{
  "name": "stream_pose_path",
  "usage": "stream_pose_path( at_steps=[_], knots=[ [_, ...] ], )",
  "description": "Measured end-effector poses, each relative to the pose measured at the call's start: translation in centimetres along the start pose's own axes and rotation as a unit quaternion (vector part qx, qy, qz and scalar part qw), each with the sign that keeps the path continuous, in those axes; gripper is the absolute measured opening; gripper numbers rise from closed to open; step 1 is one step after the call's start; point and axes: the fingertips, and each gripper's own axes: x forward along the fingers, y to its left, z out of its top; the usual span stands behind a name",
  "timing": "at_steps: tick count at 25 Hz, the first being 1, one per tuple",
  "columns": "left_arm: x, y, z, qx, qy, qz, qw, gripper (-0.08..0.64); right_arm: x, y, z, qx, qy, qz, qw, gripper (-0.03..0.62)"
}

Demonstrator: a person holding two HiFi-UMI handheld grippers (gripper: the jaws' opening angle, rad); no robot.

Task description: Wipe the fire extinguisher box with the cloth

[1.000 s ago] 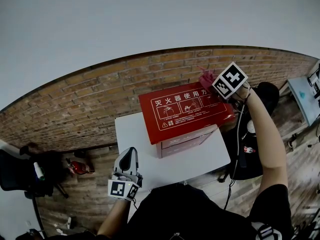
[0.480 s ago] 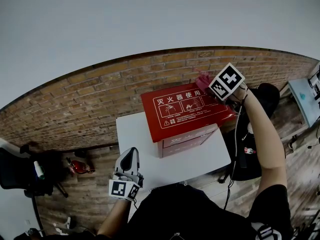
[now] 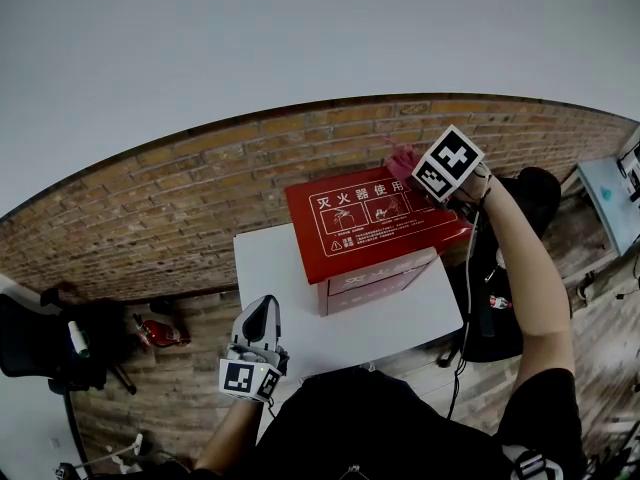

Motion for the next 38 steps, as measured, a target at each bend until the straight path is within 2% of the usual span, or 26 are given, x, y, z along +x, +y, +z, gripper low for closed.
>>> stream_pose_path(
  at_steps=[38],
  knots=[
    [-0.8,0.6,0.0,0.007,-0.001,0.005,1.0,0.038,1.5,7.7,5.7,-0.074,-0.023,0.051,0.996,0.074]
  ],
)
